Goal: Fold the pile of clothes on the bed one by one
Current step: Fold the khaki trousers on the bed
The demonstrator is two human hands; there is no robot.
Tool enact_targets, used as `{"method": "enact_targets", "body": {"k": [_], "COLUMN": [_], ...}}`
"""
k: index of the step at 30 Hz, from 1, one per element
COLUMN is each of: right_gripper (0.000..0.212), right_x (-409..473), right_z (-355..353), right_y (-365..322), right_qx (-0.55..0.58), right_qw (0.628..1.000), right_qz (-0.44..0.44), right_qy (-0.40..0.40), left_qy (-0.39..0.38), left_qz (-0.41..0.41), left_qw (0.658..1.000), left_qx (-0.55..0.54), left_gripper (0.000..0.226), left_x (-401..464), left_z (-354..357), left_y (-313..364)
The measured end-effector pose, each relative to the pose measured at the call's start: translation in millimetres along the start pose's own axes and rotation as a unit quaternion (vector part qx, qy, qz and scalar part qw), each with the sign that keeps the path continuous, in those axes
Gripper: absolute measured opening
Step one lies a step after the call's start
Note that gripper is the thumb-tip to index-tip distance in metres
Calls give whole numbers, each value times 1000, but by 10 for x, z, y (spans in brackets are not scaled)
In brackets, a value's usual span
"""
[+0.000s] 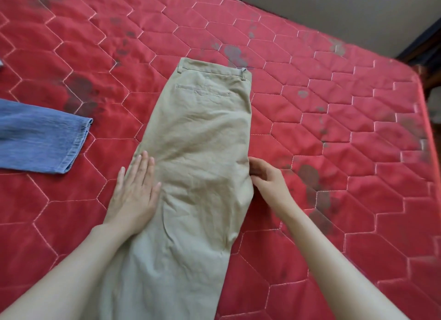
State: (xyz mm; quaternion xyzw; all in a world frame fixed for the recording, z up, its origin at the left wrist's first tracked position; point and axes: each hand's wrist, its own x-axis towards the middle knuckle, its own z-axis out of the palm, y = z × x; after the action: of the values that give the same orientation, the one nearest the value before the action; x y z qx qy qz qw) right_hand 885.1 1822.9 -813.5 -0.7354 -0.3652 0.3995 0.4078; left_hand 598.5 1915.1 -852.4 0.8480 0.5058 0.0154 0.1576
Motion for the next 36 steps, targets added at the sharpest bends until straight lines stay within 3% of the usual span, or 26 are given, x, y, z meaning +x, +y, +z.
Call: {"method": "enact_targets", "body": {"k": [2,4,10,14,22,28,33,36], "right_gripper": [59,59,32,22,37,23,18,20], "right_x": [-229,-312,-433,-467,-540,-434,-364,-399], "right_z": [-28,-4,354,468,368,466,229,58], "right_y": [79,98,115,137,43,-63,-99,40], "right_qx": [15,9,-106,-89,112,-31,-106,-100], "right_qw": [999,999,977,966,986,975,954,960], "right_qz": [-27,-37,-56,-56,-12,18,-61,19], "right_qy": [-41,-33,179,236,121,219,273,260], "left_qy": [-10,6,143,233,229,231,243,240], "left_qz": [-11,-32,-107,-217,-214,-199,-204,-203], "left_qw": [1000,999,973,928,929,934,929,931], "left_qx": [-13,-37,-147,-195,-199,-187,-191,-183], "left_gripper": [64,59,44,23,18,19,14,12], "left_x": [-34,-98,-193,-109,-80,-88,-31,1], "left_z": [-33,-46,-35,-89,-65,-18,-8,-18], "left_y": [2,0,-11,2,-5,-31,-83,-111]}}
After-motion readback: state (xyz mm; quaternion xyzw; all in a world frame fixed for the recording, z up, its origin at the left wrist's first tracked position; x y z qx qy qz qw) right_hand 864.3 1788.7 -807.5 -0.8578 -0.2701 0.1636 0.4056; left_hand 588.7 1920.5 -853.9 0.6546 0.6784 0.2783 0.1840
